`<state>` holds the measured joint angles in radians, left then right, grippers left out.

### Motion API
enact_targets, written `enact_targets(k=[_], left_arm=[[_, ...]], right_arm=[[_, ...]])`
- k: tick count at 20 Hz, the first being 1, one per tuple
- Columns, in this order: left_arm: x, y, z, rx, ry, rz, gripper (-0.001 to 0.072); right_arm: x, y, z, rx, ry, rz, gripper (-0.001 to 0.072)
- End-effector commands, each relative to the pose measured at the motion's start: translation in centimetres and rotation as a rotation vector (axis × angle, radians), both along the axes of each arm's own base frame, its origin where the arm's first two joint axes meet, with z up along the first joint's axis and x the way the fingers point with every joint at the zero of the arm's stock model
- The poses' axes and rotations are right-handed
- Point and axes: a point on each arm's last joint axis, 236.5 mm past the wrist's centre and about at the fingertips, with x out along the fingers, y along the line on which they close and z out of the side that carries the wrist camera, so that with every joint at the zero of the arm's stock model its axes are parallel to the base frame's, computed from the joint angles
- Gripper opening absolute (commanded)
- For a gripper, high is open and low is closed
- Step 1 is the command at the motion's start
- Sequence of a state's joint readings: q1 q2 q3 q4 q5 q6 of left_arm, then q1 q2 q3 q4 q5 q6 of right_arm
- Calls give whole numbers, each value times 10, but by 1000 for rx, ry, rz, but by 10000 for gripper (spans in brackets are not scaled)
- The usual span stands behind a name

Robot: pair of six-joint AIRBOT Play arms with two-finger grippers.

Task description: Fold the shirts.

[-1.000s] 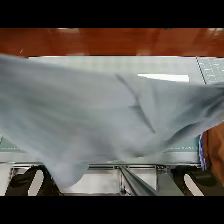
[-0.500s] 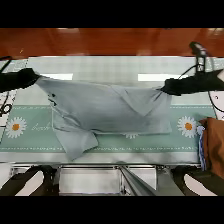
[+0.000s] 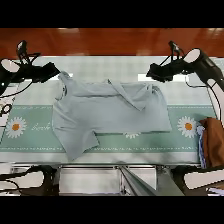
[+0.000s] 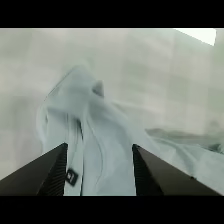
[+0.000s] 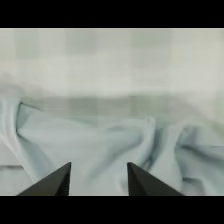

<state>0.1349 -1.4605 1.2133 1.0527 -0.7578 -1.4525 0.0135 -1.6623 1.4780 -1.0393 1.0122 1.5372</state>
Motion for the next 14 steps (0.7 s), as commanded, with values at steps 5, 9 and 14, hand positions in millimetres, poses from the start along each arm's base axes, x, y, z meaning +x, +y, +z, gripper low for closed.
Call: enact_targets(k=[5, 9, 14], left_arm=[[-126, 92, -19, -108, 436, -51, 504], [-197, 80, -39, -275, 445, 38, 504], [-260, 44, -78, -440, 601, 93, 504]], right_arm=[[-88, -140, 33, -161, 232, -81, 409], [-155, -147, 11, -145, 197, -192, 409], [-227, -111, -15, -74, 160, -206, 409]])
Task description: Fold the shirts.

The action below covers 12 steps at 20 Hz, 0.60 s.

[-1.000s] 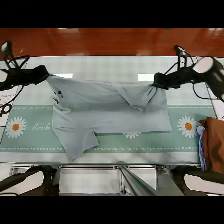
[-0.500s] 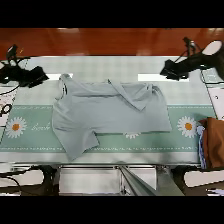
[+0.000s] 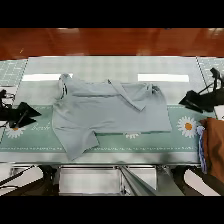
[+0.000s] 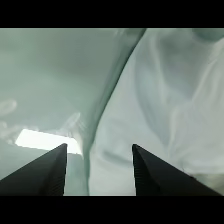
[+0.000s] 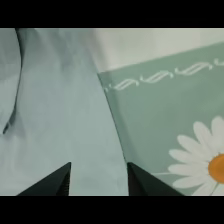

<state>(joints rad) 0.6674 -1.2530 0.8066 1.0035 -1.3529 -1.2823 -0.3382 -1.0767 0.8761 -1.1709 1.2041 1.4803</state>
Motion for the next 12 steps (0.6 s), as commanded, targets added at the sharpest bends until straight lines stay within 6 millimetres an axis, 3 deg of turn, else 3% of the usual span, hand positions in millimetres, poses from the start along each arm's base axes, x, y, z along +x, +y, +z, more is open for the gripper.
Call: enact_targets(k=[1, 5, 12], left_arm=[[-38, -28, -18, -101, 83, 10, 504], [-43, -37, -32, -99, 77, -42, 504], [-25, -59, -54, -92, 78, -92, 503]], right_arm=[[-45, 18, -18, 23, -31, -17, 409], [-59, 25, -16, 20, -56, -13, 409], [-47, 33, -7, 66, -110, -37, 409]])
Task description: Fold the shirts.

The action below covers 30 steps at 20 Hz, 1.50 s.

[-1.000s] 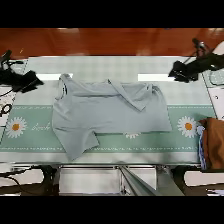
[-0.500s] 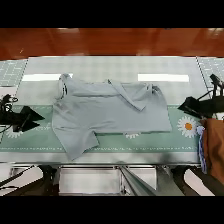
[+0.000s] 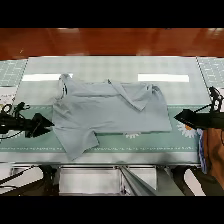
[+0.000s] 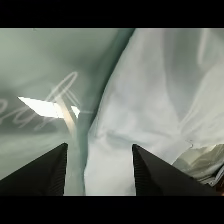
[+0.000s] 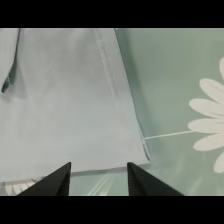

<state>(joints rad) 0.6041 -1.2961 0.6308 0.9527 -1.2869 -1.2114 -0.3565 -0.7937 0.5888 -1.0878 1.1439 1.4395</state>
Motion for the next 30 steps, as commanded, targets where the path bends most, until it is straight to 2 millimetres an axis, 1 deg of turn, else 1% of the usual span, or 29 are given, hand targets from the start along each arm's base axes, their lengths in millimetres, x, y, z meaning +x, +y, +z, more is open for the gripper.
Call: enact_targets(k=[1, 5, 6, 7, 8, 9, 11, 12, 13, 15, 17, 18, 20, 24, 27, 29, 30], left_arm=[[7, -16, -15, 18, 0, -54, 503], [8, -37, -25, 29, 13, -135, 501], [8, -41, -26, 30, 14, -149, 423], [7, -43, -26, 29, 16, -158, 152], [7, -43, -25, 28, 18, -156, 21], [6, -44, -24, 23, 22, -156, 22], [3, -46, -22, 11, 31, -165, 21], [2, -47, -22, 7, 34, -167, 21], [2, -47, -22, 6, 35, -168, 22], [2, -47, -22, 8, 33, -166, 21], [2, -47, -22, 8, 33, -166, 21], [2, -47, -22, 8, 33, -166, 21], [2, -46, -22, 8, 33, -166, 21], [2, -46, -22, 9, 33, -166, 21], [2, -47, -22, 8, 33, -166, 21], [2, -47, -22, 8, 33, -166, 22], [2, -46, -22, 9, 32, -165, 21]], right_arm=[[6, 6, 5, 31, -32, -17, 409], [7, 7, 6, 39, -38, -19, 409], [7, 7, 6, 36, -40, -13, 409], [6, 5, 5, 27, -39, -10, 409], [4, -1, 2, 2, -27, -11, 409], [-1, -11, -2, -26, -2, -31, 409], [-21, -47, -15, -104, 94, -128, 409], [-32, -55, -22, -110, 136, -161, 409], [-43, -54, -31, -81, 174, -181, 409], [-63, -36, -51, -9, 236, -172, 409], [-73, -19, -64, 54, 270, -143, 409], [-74, -10, -67, 94, 280, -116, 409], [-68, 0, -73, 154, 287, -100, 409], [-44, 11, -89, 243, 292, -90, 409], [-12, 16, -99, 272, 270, -111, 409], [11, 23, -98, 294, 239, -100, 408], [20, 27, -96, 299, 228, -82, 394]])
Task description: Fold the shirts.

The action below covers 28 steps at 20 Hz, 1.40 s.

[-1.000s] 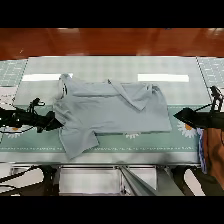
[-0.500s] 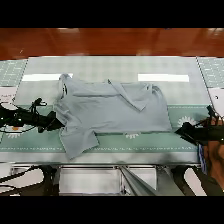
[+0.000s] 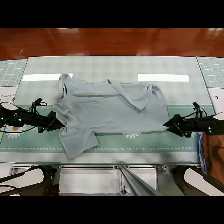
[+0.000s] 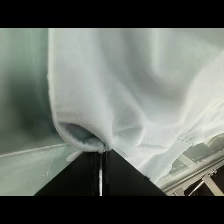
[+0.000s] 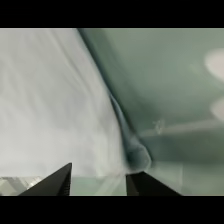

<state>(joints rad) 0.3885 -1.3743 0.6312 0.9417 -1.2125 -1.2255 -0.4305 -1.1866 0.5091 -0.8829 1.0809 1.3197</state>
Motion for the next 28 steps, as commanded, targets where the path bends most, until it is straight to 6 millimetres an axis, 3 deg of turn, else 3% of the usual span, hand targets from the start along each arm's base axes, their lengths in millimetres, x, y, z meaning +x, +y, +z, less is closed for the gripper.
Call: enact_targets(k=[1, 3, 6, 9, 10, 12, 14, 16, 17, 20, 22, 25, 28], left_arm=[[1, 0, -1, 3, -3, 0, 21], [1, 1, -1, 5, -5, 2, 21], [1, 0, 3, -5, -2, -5, 21], [28, 3, 39, -21, -96, -19, 21], [49, 6, 65, -16, -181, -15, 21], [104, 10, 141, -4, -436, 31, 21], [149, 17, 245, 29, -737, 103, 21], [162, 22, 349, 105, -998, 123, 21], [158, 21, 397, 143, -1113, 109, 21], [126, 8, 507, 214, -1364, 93, 21], [92, -4, 563, 273, -1515, 69, 21], [38, -11, 615, 436, -1669, 69, 21], [-19, 11, 642, 669, -1738, 204, 21]], right_arm=[[37, 12, -3, 15, -54, 19, 311], [47, 25, 2, 16, -99, 104, 24], [56, 36, 19, 28, -136, 180, 22], [83, 34, 68, 30, -229, 259, 22], [99, 32, 96, 11, -295, 270, 22], [135, 23, 174, -63, -488, 281, 22], [160, 14, 263, -154, -684, 269, 22], [164, 10, 354, -249, -869, 264, 22], [159, 11, 397, -291, -960, 263, 22], [116, 23, 510, -405, -1230, 264, 22], [74, 32, 558, -482, -1357, 260, 22], [15, 26, 592, -659, -1446, 219, 22], [-38, 6, 600, -821, -1425, 127, 22]])
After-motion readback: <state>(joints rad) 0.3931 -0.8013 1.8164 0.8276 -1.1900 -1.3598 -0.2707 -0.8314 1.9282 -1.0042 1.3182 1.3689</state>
